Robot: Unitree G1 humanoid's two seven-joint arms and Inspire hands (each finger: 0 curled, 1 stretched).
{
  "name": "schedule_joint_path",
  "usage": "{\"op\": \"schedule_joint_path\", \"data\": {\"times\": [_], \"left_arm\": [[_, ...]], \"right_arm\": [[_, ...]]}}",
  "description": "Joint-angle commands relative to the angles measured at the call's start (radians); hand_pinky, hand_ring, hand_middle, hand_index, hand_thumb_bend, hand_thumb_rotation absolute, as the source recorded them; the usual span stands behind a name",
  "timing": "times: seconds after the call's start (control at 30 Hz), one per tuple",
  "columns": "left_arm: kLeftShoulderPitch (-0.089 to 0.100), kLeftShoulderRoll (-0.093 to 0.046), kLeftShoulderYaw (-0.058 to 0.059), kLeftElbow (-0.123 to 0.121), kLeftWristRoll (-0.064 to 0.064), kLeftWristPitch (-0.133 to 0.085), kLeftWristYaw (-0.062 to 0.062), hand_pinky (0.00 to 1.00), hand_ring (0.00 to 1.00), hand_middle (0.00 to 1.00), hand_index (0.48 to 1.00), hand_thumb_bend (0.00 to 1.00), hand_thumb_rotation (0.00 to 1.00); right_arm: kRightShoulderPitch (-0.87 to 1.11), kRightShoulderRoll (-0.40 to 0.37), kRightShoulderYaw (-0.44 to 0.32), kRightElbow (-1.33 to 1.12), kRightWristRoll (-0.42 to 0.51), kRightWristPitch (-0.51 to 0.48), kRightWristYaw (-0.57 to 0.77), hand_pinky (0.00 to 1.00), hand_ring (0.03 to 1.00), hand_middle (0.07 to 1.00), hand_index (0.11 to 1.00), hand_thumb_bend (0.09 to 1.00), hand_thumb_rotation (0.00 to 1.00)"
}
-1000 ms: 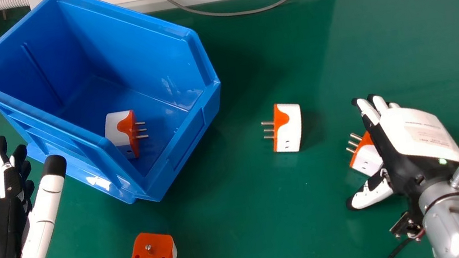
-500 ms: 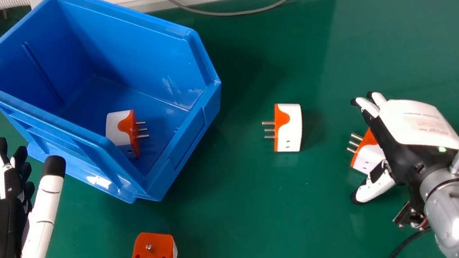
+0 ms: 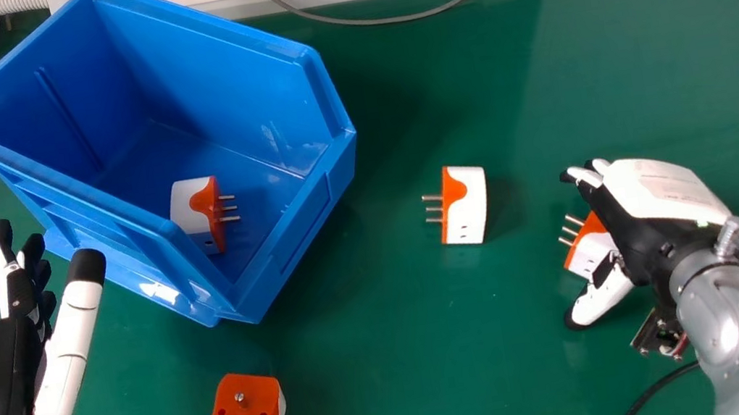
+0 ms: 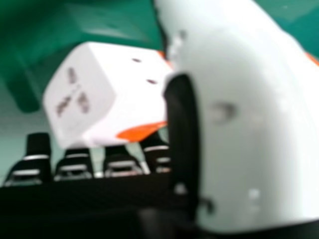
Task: Pick all objects and put in blue box
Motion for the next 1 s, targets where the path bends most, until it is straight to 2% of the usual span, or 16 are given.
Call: {"op": "schedule_joint_path", "data": {"times": [0.0,0.07,0.17,0.33,0.5,0.97], "left_arm": [[-0.009,0.009,0.009,-0.029,-0.009,-0.001,0.0,1.0,1.0,1.0,1.0,0.78,0.89],[-0.012,0.009,0.01,-0.026,-0.012,-0.002,-0.002,1.0,1.0,1.0,1.0,0.77,0.89],[-0.009,0.009,0.01,-0.037,-0.013,0.005,-0.003,1.0,1.0,1.0,1.0,0.77,0.89],[-0.013,0.007,0.015,-0.036,-0.017,0.015,-0.002,1.0,1.0,1.0,1.0,0.77,0.89],[-0.015,0.006,0.013,-0.046,-0.022,0.027,-0.001,1.0,1.0,1.0,1.0,0.76,0.89],[-0.016,0.015,0.015,-0.044,-0.016,0.023,0.0,1.0,1.0,1.0,1.0,0.75,0.88]], "right_arm": [[-0.043,-0.025,0.006,0.006,-0.007,0.016,0.028,0.89,0.94,0.971,0.912,0.631,0.03],[-0.056,-0.03,0.01,0.019,-0.004,0.019,0.041,0.89,0.941,0.972,0.914,0.617,0.03],[-0.069,-0.029,0.012,0.033,0.004,0.025,0.046,0.9,0.942,0.973,0.914,0.608,0.03],[-0.091,-0.035,0.019,0.07,0.012,0.017,0.048,0.9,0.945,0.976,0.914,0.606,0.04],[-0.11,-0.032,0.026,0.09,0.022,0.03,0.048,0.9,0.947,0.978,0.914,0.606,0.05],[-0.126,-0.024,0.014,0.123,0.059,0.019,-0.001,0.87,0.936,0.963,0.898,0.607,0.02]]}}
